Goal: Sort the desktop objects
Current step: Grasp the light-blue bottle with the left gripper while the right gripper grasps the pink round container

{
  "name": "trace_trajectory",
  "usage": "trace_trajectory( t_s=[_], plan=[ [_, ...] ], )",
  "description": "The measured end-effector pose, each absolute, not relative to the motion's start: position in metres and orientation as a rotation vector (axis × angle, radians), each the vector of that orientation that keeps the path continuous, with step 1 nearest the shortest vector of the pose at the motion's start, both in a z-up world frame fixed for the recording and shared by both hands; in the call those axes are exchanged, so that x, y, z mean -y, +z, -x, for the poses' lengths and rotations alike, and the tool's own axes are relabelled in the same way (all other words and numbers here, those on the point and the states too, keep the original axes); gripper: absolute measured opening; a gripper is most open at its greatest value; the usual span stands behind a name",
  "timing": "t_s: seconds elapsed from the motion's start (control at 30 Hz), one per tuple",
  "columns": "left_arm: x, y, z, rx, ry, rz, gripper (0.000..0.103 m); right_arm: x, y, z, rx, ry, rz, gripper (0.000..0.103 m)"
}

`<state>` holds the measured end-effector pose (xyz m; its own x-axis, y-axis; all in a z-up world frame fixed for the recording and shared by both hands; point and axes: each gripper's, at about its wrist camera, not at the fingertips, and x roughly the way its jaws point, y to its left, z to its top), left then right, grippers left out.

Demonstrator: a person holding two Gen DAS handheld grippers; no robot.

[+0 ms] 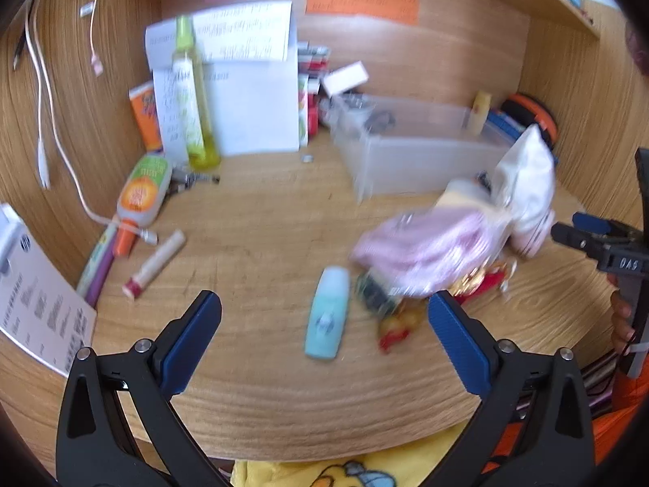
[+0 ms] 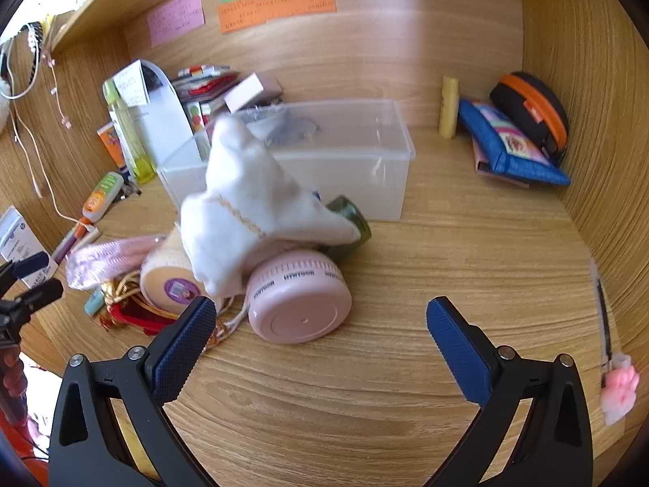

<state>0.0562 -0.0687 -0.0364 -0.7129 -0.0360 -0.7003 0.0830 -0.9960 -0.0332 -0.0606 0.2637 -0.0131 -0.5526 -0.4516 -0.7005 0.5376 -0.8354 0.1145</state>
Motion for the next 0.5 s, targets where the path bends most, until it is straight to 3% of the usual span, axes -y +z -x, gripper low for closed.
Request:
trace_trajectory(
  t_s=[0.17, 0.23, 0.3, 0.5],
  plan=[
    [0.078, -0.062, -0.050, -0.142, -2.825, -1.269, 0.103, -0.259, -0.025, 0.066, -0.168, -2.354, -1.055, 0.103],
    [0.082, -0.070, -0.046, -0.155, -2.811, -1.304, 0.086, -0.257, -0.030, 0.069, -0.179, -2.361, -1.074, 0.103],
    [0.085, -0.077, -0.041, -0.175, -2.791, -1.355, 0.076, -0.257, -0.033, 0.073, -0.178, -2.359, -1.090, 0.103],
    [0.082, -0.080, -0.032, -0.141, -2.798, -1.362, 0.076, -0.252, -0.037, 0.080, -0.144, -2.337, -1.109, 0.103]
  ],
)
